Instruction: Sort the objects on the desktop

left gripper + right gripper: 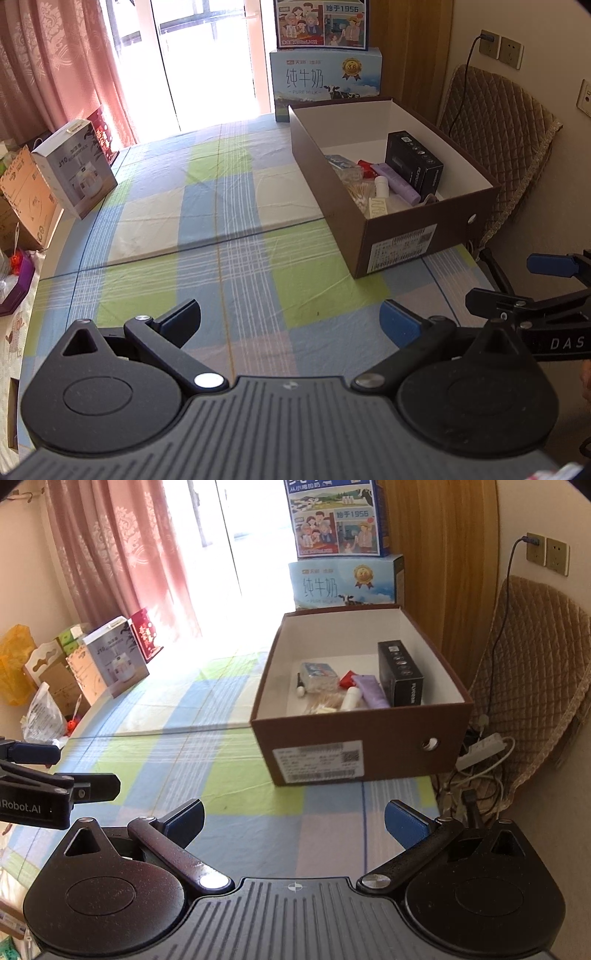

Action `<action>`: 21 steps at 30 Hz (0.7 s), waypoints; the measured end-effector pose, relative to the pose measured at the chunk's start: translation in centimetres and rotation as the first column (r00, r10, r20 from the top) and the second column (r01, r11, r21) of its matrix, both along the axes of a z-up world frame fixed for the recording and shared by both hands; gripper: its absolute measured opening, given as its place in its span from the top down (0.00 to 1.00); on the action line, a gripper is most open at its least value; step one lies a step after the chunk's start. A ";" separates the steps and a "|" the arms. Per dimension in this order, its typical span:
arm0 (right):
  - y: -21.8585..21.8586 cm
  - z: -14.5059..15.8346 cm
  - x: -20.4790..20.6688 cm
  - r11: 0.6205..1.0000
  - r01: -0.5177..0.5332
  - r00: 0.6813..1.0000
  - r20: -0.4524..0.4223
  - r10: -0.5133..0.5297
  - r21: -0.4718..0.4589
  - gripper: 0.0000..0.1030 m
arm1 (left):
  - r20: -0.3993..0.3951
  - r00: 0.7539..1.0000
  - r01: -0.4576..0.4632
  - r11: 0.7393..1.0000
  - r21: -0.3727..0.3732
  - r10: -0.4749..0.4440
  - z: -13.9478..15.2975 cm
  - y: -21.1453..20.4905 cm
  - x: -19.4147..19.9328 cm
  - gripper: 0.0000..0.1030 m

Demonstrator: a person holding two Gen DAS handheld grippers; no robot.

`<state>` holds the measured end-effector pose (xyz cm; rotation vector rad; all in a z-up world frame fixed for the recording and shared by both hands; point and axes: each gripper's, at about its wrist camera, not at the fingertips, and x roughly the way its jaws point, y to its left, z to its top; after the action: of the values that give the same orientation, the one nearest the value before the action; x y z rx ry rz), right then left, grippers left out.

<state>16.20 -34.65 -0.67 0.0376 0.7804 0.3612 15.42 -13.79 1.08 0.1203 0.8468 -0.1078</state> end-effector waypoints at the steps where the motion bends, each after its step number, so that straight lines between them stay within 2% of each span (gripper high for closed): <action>1: 0.2 0.0 -0.2 1.000 0.000 1.000 -0.002 0.000 -0.001 0.02 | -0.003 1.000 -0.004 1.000 0.000 0.004 -0.1 0.2 -0.3 0.01; 21: 3.8 -1.9 -3.5 1.000 -0.005 0.997 -0.072 0.003 -0.025 0.02 | -0.051 0.997 -0.055 0.998 0.010 0.056 -1.5 4.6 -3.6 0.01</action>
<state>12.68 -30.84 -2.52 0.0252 0.8562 0.3556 11.79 -9.14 -0.38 0.1023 0.9009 -0.0554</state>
